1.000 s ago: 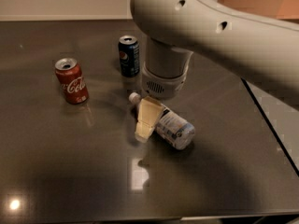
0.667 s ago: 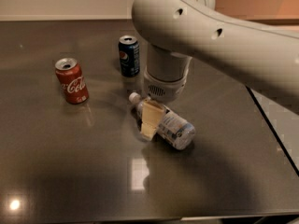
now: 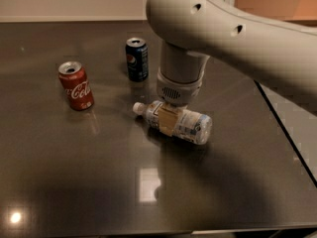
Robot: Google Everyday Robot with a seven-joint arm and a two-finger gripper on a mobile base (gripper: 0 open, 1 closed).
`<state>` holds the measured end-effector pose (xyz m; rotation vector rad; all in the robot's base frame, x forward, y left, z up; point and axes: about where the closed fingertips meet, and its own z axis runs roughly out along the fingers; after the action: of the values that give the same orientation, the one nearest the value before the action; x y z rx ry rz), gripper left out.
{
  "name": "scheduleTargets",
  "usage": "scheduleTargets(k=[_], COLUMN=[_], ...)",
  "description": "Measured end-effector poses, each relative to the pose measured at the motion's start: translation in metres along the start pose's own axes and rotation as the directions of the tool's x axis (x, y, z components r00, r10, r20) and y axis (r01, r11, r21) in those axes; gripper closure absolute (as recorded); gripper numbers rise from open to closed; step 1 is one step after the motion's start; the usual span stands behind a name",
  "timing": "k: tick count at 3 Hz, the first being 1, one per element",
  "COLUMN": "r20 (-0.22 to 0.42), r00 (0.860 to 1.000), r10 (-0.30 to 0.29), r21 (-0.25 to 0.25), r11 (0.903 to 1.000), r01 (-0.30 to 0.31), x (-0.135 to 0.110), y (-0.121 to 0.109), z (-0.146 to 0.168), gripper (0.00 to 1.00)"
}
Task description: Pick blue plastic bottle
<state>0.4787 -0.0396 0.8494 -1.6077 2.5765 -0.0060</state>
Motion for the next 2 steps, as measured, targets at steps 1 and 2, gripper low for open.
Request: scheduleTargets(k=[1, 2], r20=[0.020, 0.037], r00=[0.999, 0.996], r10=[-0.032, -0.085], r21=[-0.004, 0.005], r11=[0.9995, 0.9964], r01=[0.032, 0.085], x=[0.005, 0.015], y=[-0.001, -0.004], z=[-0.023, -0.052], gripper=[0.87, 1.00])
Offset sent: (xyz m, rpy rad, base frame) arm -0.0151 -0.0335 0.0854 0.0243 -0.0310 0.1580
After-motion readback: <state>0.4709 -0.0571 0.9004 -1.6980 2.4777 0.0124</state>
